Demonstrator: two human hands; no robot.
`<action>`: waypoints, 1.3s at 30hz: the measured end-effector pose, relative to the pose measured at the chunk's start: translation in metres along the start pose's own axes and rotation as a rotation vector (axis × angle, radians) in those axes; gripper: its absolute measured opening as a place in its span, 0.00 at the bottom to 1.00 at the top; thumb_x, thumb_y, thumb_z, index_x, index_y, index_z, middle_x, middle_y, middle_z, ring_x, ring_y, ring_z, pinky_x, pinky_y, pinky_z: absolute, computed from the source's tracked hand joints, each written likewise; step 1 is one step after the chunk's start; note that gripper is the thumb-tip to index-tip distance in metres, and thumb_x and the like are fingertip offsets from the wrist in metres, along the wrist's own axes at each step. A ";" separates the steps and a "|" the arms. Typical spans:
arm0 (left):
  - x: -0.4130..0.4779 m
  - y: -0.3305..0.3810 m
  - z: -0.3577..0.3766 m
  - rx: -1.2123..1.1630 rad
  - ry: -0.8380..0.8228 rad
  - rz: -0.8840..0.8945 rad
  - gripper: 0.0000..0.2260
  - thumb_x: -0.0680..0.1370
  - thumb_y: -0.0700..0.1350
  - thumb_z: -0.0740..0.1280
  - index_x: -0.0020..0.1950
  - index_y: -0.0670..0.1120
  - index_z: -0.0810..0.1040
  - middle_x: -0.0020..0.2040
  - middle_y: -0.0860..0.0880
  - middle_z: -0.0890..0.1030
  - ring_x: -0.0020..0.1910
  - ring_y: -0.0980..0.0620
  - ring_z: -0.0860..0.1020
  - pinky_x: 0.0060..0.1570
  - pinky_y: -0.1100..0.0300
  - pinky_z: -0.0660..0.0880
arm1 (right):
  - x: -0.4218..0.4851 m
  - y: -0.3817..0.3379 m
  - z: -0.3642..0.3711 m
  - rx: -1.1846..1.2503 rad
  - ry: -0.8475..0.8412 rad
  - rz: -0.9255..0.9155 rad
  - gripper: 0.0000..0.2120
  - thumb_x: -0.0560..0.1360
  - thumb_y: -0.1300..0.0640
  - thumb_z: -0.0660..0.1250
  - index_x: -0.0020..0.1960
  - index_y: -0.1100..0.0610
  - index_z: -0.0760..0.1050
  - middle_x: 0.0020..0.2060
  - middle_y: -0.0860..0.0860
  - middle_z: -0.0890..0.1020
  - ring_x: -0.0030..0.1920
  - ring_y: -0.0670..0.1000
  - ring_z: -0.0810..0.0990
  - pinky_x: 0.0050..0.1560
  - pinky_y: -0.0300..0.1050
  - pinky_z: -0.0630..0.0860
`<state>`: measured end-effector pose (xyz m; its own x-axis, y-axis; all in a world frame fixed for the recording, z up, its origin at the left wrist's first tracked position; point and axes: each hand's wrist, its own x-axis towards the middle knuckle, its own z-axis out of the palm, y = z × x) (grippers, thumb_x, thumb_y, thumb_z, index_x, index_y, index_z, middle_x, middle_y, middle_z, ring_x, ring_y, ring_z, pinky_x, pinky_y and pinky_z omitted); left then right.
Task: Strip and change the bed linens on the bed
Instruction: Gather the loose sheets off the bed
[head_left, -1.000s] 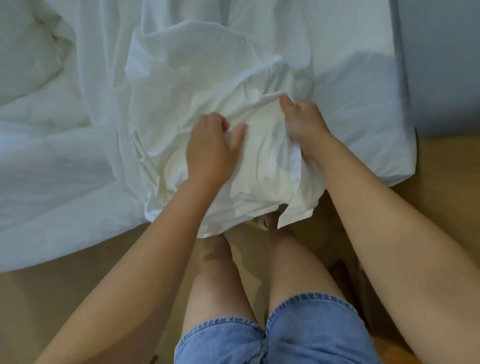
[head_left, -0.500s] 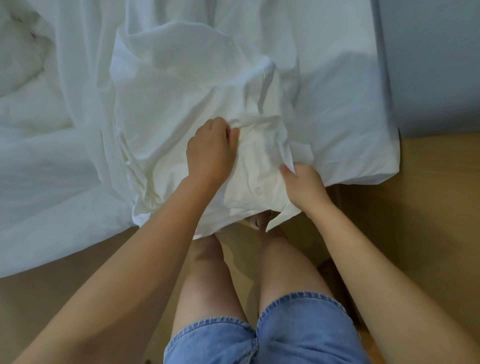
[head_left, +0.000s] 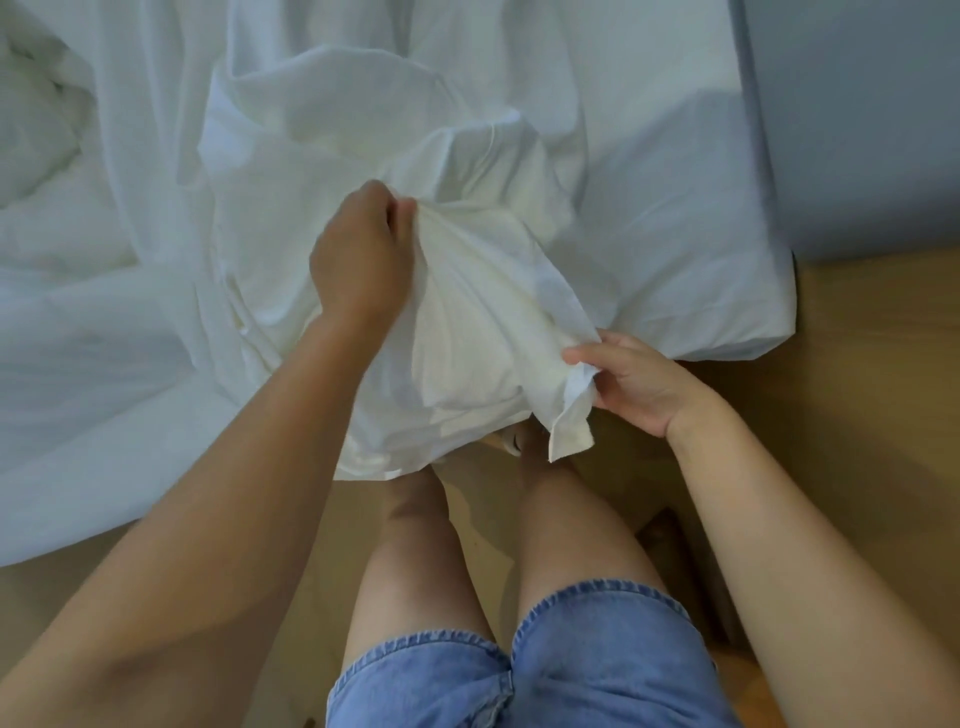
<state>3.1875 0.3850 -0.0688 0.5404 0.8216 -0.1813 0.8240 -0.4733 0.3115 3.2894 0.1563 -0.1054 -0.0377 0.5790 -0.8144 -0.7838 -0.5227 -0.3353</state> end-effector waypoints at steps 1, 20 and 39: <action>0.005 -0.001 -0.001 0.035 -0.011 -0.011 0.10 0.81 0.50 0.57 0.42 0.46 0.66 0.41 0.49 0.70 0.39 0.49 0.66 0.38 0.56 0.58 | -0.002 -0.001 0.000 -0.080 -0.004 0.003 0.19 0.72 0.58 0.69 0.62 0.57 0.75 0.58 0.55 0.80 0.59 0.56 0.78 0.62 0.53 0.73; -0.108 -0.001 0.000 0.071 0.010 0.406 0.09 0.73 0.45 0.68 0.42 0.40 0.82 0.43 0.41 0.79 0.47 0.40 0.74 0.46 0.46 0.67 | 0.002 -0.003 0.013 -0.058 0.111 -0.061 0.09 0.79 0.53 0.62 0.58 0.52 0.75 0.52 0.50 0.83 0.54 0.51 0.81 0.55 0.47 0.77; -0.076 -0.035 -0.042 -0.035 -0.202 0.395 0.22 0.73 0.59 0.63 0.40 0.39 0.73 0.29 0.52 0.69 0.25 0.49 0.68 0.25 0.65 0.61 | -0.007 -0.011 0.023 -0.198 0.126 -0.088 0.11 0.80 0.51 0.59 0.54 0.54 0.78 0.48 0.51 0.84 0.52 0.53 0.81 0.56 0.51 0.76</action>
<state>3.1099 0.3522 -0.0272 0.8380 0.4995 -0.2199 0.5432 -0.7246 0.4241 3.2837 0.1728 -0.0853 0.1124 0.5516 -0.8265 -0.6435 -0.5933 -0.4835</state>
